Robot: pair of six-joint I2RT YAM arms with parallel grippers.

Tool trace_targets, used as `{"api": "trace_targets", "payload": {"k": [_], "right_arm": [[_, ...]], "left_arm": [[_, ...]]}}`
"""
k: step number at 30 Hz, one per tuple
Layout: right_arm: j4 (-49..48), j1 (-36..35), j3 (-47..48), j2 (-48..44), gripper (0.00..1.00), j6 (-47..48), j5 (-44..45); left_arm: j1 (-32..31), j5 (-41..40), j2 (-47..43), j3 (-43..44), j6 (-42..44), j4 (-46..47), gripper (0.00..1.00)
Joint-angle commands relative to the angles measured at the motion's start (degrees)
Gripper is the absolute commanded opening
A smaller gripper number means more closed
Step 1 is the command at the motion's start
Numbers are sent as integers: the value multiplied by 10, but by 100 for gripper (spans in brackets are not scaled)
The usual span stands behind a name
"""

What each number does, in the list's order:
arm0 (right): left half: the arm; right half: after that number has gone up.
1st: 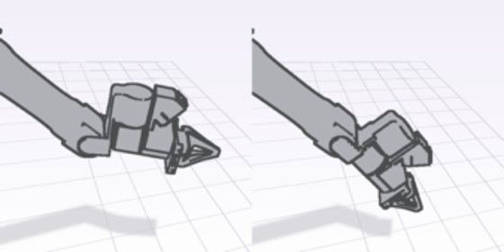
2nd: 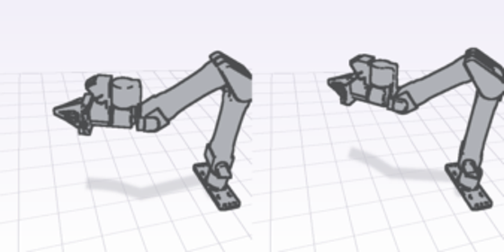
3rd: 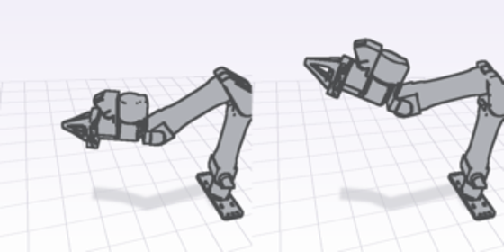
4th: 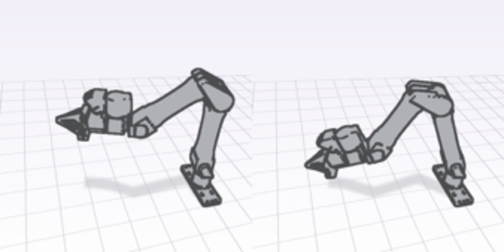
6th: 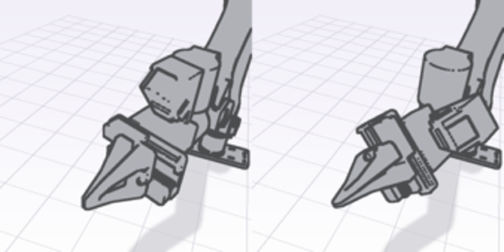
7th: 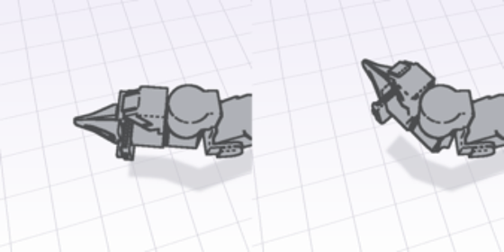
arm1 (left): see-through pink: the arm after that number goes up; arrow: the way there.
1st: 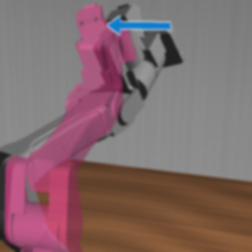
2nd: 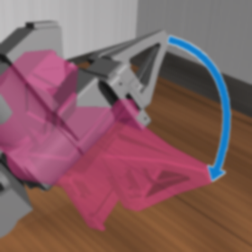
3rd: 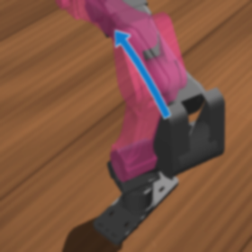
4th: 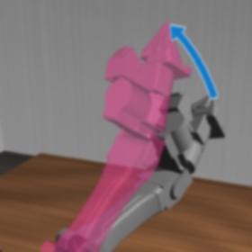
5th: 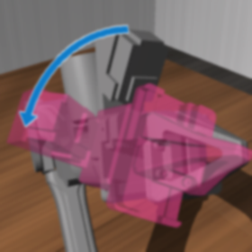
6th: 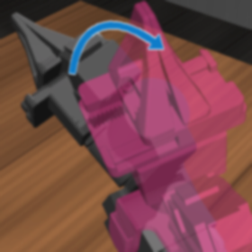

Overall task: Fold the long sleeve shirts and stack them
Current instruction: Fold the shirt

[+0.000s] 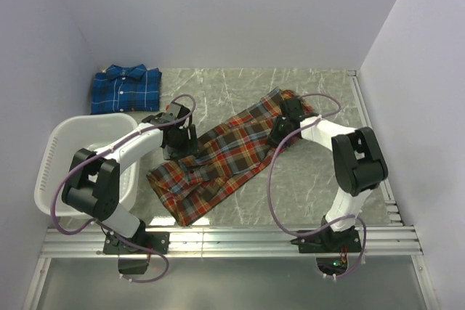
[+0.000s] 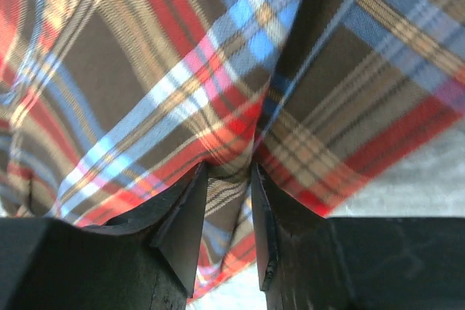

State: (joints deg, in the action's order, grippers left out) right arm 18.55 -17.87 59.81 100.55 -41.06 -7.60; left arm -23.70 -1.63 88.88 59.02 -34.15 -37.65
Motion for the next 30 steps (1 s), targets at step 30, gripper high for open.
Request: {"api": "trace_targets", "payload": {"k": [30], "right_arm": [[89, 7, 271, 62, 43, 137, 10]], "left_arm": [[7, -62, -60, -66, -28, 20, 69]]}}
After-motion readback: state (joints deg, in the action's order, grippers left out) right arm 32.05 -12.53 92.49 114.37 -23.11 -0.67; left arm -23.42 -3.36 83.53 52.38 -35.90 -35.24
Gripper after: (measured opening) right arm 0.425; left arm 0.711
